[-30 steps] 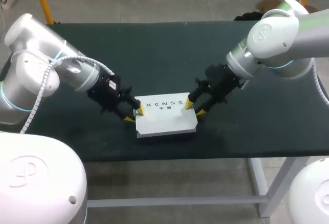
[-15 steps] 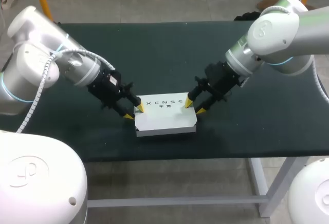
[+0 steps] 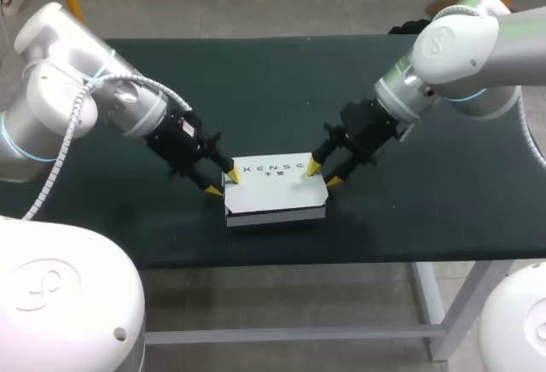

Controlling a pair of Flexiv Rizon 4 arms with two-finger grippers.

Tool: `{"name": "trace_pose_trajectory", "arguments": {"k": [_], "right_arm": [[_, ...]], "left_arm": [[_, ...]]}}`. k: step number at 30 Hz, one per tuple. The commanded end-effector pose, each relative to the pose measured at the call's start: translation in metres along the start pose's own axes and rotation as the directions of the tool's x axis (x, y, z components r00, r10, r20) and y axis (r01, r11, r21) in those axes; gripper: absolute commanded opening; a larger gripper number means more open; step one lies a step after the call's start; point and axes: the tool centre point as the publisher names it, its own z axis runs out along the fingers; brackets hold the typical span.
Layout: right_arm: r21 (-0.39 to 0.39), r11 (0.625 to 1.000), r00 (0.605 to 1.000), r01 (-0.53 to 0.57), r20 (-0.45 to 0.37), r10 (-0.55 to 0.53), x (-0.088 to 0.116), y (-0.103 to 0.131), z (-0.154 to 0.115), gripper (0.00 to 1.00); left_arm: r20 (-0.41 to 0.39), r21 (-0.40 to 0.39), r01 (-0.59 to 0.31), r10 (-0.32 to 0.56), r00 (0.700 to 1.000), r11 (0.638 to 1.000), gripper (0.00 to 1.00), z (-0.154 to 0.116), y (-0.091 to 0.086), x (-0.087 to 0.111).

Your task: Assemble the packaging by folding the flat box into shape, placing the metal phone stand inside, and closing the box properly

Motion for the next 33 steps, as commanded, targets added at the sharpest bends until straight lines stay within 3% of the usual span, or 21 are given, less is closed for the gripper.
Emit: {"name": "trace_pose_trajectory", "arguments": {"k": [1, 33], "right_arm": [[0.008, 1.000, 1.000, -0.002, 0.000, 0.002, 0.003, 0.001, -0.002, 0.49], [0.039, 0.999, 0.999, -0.031, -0.015, 0.031, 0.013, 0.008, -0.009, 0.48]], "left_arm": [[0.004, -0.014, 0.001, -0.001, 1.000, 1.000, 0.47, 0.000, -0.002, 0.005], [-0.029, -0.089, 0.050, -0.053, 0.998, 0.995, 0.45, -0.006, -0.009, 0.014]]}}
